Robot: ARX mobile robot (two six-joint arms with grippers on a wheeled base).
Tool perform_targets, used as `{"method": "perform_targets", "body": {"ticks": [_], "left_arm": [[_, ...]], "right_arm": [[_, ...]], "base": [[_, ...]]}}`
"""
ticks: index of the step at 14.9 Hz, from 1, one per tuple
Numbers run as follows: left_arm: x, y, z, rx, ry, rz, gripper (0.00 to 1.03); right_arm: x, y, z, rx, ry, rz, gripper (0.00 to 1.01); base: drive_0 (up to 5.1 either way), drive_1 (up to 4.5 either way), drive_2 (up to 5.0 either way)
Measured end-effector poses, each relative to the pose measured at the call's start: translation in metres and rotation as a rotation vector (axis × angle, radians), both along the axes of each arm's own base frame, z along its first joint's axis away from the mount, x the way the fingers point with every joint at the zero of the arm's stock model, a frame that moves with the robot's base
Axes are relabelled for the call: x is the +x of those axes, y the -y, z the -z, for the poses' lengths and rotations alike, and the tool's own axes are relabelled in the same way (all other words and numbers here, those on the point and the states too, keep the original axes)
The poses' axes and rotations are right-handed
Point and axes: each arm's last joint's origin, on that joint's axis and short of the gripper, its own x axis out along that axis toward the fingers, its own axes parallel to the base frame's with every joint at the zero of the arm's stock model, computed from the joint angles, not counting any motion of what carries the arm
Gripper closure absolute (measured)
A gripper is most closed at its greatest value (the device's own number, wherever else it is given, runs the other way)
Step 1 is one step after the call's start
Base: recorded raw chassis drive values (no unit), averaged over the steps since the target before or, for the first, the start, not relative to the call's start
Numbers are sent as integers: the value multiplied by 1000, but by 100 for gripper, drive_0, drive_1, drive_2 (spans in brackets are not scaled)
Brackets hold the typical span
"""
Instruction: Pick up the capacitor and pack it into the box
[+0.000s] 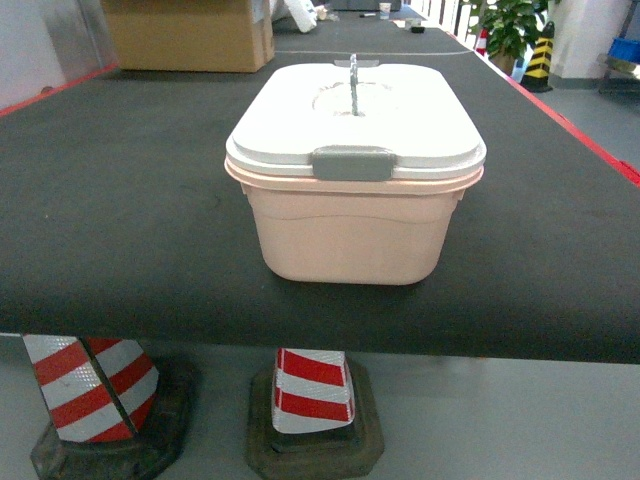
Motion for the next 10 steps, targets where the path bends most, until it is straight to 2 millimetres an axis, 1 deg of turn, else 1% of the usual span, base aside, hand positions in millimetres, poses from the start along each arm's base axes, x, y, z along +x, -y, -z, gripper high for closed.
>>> {"method": "perform_targets", "body": {"ticks": [10], "left_arm": [[0, 0, 0, 0, 0, 0, 5]], "right_arm": [[0, 0, 0, 0, 0, 0, 3]], "base": [[0, 0, 0]]}}
